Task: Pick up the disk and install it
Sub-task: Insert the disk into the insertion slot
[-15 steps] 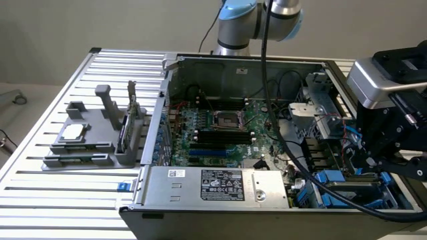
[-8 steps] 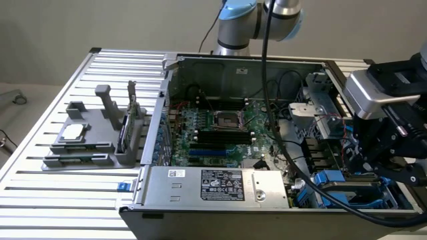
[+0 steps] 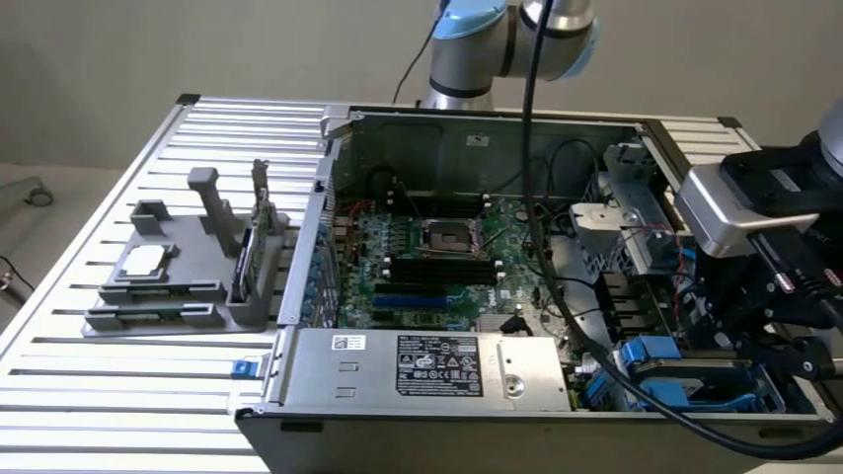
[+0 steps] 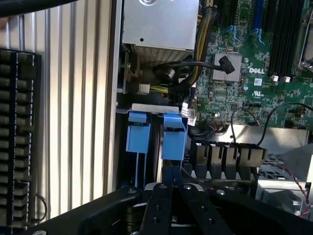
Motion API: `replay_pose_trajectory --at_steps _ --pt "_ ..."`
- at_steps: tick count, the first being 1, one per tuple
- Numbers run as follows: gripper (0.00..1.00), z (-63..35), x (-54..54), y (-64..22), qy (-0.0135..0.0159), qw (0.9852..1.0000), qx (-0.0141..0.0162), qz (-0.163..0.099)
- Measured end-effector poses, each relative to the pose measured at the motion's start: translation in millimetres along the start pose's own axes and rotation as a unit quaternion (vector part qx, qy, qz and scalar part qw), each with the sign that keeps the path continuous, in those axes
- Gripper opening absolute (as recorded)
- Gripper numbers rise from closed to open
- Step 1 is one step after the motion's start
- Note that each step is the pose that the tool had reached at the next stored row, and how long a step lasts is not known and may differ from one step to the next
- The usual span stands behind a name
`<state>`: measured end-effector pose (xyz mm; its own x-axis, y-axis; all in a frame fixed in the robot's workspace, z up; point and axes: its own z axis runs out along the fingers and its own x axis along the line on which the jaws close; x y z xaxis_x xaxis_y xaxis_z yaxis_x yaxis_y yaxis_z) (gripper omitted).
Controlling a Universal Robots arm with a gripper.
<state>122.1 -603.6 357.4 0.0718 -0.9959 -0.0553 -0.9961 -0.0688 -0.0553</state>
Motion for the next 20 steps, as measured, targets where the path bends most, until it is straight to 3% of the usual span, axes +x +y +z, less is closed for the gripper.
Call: replay_pose_trajectory --at_steps 11,20 --pt "0.11 20.1 1.5 -5.6 0.0000 1.0000 0.0000 -0.002" --pt "0.11 25.3 1.9 -6.3 -0.0004 1.0000 -0.0023 -0.001"
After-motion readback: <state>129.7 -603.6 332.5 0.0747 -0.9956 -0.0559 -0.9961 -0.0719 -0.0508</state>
